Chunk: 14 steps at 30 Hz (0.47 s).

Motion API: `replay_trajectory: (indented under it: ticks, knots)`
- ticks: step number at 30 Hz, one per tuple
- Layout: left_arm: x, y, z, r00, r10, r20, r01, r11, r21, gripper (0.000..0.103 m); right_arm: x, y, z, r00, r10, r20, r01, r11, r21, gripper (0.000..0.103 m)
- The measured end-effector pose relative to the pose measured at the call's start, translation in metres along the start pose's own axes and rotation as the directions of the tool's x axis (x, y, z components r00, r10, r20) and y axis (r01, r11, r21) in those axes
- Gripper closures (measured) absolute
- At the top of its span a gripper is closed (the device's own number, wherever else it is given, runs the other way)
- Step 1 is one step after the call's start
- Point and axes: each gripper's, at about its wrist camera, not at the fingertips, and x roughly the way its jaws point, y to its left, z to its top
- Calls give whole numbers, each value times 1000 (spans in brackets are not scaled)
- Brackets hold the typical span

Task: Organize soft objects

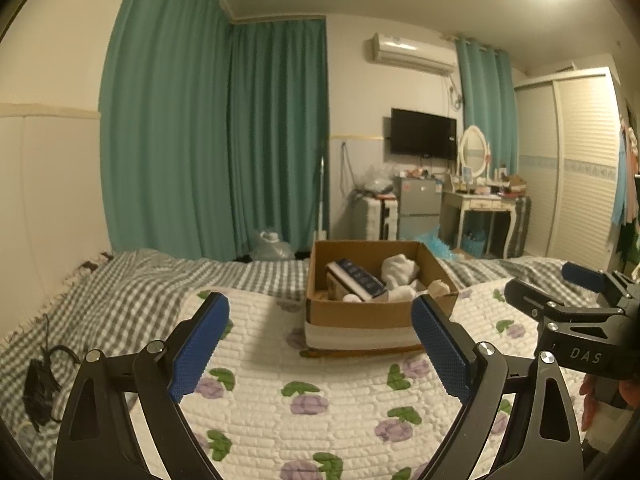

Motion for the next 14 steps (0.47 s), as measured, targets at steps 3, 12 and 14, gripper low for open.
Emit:
replay_trajectory:
  ticks: [3, 12, 14]
  knots:
    - [1, 0, 0, 1000, -2, -1, 2, 1000, -1, 9, 1, 0, -3, 1000, 2, -6, -2, 1000, 0, 0]
    - [5, 1, -2, 1000, -8, -16, 8, 1000, -11, 9, 2, 0, -8, 1000, 7, -18, -7, 1000, 0, 0]
    - [6, 1, -3, 1000, -14, -22, 14, 1000, -8, 9, 3, 0, -7, 1000, 8, -23, -8, 1000, 1, 0]
